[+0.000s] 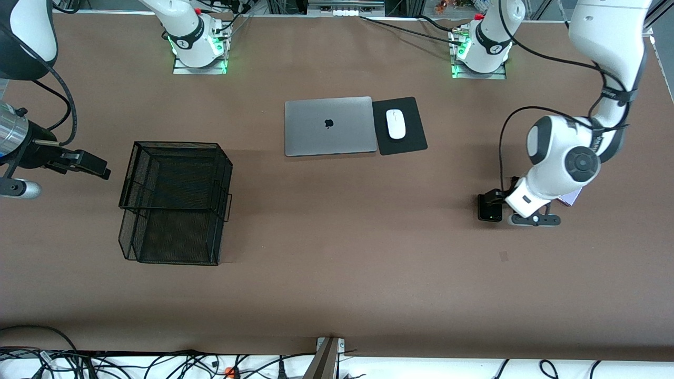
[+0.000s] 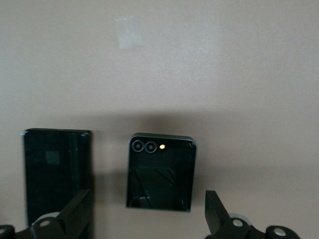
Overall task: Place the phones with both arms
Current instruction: 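Grasp the small black flip phone with the left gripper, then carry the flip phone to mid-table and release it with the left gripper, then grasp the slab phone with the left gripper while the right gripper grasps the flip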
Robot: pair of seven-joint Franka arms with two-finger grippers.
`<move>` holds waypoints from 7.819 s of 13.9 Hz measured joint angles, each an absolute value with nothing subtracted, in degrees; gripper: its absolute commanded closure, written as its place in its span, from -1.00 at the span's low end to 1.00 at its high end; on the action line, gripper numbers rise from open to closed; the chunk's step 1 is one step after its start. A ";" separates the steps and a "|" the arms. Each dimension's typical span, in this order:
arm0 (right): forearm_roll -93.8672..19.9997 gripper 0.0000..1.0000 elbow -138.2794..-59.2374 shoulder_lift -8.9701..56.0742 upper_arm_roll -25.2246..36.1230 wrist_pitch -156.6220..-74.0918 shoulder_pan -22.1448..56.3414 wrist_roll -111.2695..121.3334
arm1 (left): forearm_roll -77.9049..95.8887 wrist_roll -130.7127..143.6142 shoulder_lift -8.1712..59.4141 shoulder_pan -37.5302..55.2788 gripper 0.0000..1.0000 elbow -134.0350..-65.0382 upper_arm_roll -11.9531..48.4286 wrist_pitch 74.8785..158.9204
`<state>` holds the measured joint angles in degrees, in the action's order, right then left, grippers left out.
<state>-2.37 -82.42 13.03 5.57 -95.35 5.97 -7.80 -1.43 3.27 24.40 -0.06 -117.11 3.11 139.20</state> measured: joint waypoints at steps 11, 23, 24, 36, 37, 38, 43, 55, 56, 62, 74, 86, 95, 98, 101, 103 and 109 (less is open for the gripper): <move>-2.37 -1.00 -82.42 13.03 5.57 -95.35 5.96 -7.80 | -1.43 5.46 29.24 0.87 -1.00 -121.57 3.06 151.53; -2.37 -1.00 -82.42 13.03 5.57 -95.35 5.96 -7.80 | -1.43 6.84 29.86 0.93 1.00 -121.68 2.98 153.17; -2.37 -1.00 -82.42 13.03 5.57 -95.35 5.96 -7.80 | -1.43 7.49 29.88 0.94 1.00 -121.64 2.98 153.19; -2.37 -1.00 -82.42 13.03 5.57 -95.35 5.94 -7.80 | -1.43 28.89 30.58 18.98 1.00 -100.77 3.62 132.43; -2.37 -1.00 -82.42 13.03 5.57 -95.35 5.94 -7.80 | -1.43 30.97 31.67 20.82 1.00 -99.03 3.66 132.43; -2.37 -1.00 -82.42 13.03 5.57 -95.35 5.93 -7.80 | -1.43 33.11 33.36 22.76 1.00 -96.78 3.68 132.43; -2.37 -1.00 -82.42 13.03 5.57 -95.35 5.93 -7.80 | -1.43 42.65 44.39 31.92 1.00 -83.55 3.52 132.48; -2.37 -1.00 -82.42 13.03 5.57 -95.35 5.93 -7.80 | -2.26 43.83 57.67 38.78 0.71 -66.89 1.87 132.80; -2.37 -1.00 -82.42 13.03 5.57 -95.35 5.93 -7.80 | -2.26 43.88 58.23 39.36 0.65 -66.86 0.99 132.82; -2.37 -1.00 -82.42 13.03 5.57 -95.35 5.93 -7.80 | -2.26 47.13 59.82 41.92 -1.00 -66.04 -2.16 133.77; -2.38 -1.00 -82.43 13.09 5.50 -95.51 5.58 -7.87 | -1.35 26.77 47.57 28.76 -1.00 -67.69 -3.56 109.72; -5.18 -0.99 -83.10 30.34 4.10 -124.10 30.35 -34.01 | -2.52 -14.19 28.68 3.71 -1.00 -94.92 -3.70 112.95; -2.45 -0.99 -74.89 51.05 4.60 -139.59 40.80 -39.63 | -2.14 -20.86 26.38 -3.68 -1.00 -115.99 -3.47 139.58; 0.05 -0.99 -73.84 53.77 4.66 -142.65 42.81 -40.66 | 1.05 -20.49 26.07 -5.25 -1.00 -116.94 -3.43 140.47; 2.47 -0.99 -73.55 55.65 4.69 -146.22 43.67 -40.66 | 1.45 -17.18 26.02 -5.30 -1.00 -119.12 -3.13 144.01; 2.93 -0.99 -73.42 56.23 4.70 -147.66 43.96 -40.62 | 1.46 -15.76 26.04 -5.30 -1.00 -121.03 -2.95 146.65; 5.49 -0.99 -73.40 56.94 4.72 -148.43 44.80 -39.94 | 1.46 -11.84 26.31 -5.30 -1.00 -124.30 -2.86 152.22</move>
<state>5.49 -73.40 56.94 4.72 -148.43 44.80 -39.94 1.46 -11.84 26.31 -5.30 -124.30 -2.86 152.22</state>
